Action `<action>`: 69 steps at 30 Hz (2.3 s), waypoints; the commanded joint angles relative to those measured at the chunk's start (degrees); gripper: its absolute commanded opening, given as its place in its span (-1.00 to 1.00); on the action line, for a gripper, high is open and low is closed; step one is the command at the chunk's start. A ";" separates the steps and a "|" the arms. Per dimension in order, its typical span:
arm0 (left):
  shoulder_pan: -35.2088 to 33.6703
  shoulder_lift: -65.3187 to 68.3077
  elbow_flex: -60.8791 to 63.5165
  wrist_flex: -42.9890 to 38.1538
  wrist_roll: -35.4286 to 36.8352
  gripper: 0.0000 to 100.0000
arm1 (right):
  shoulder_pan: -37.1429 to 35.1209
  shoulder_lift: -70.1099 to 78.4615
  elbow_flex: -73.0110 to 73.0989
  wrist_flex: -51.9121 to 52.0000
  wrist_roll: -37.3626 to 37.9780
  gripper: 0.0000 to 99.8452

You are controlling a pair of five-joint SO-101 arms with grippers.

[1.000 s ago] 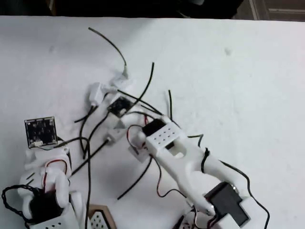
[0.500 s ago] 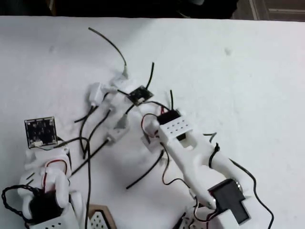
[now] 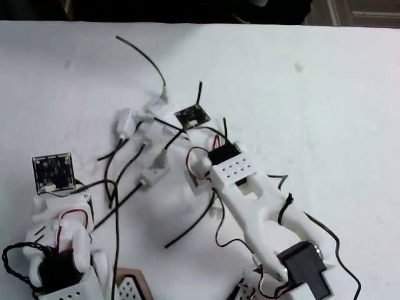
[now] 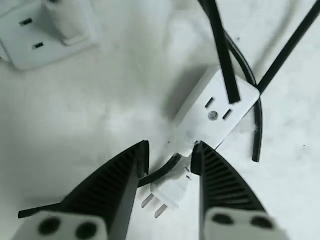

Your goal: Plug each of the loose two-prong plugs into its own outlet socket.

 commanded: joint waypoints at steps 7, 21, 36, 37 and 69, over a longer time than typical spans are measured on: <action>0.04 -0.31 -0.18 -2.11 0.62 -0.95 | 6.46 5.67 -2.29 -4.97 -1.05 -0.71; 0.04 -0.31 -0.18 -2.11 0.62 -0.95 | 13.32 6.90 -2.20 -4.97 -3.60 -0.71; 0.04 -0.31 -0.09 -2.02 0.62 -0.95 | 12.18 6.99 -2.29 -6.55 -3.25 -0.70; 0.04 -0.31 -0.09 -2.02 0.62 -0.95 | 11.74 6.99 -2.29 -6.55 -3.25 -0.68; 0.04 -0.31 -0.09 -2.02 0.62 -0.95 | 20.79 1.63 -2.37 -7.34 0.79 -0.53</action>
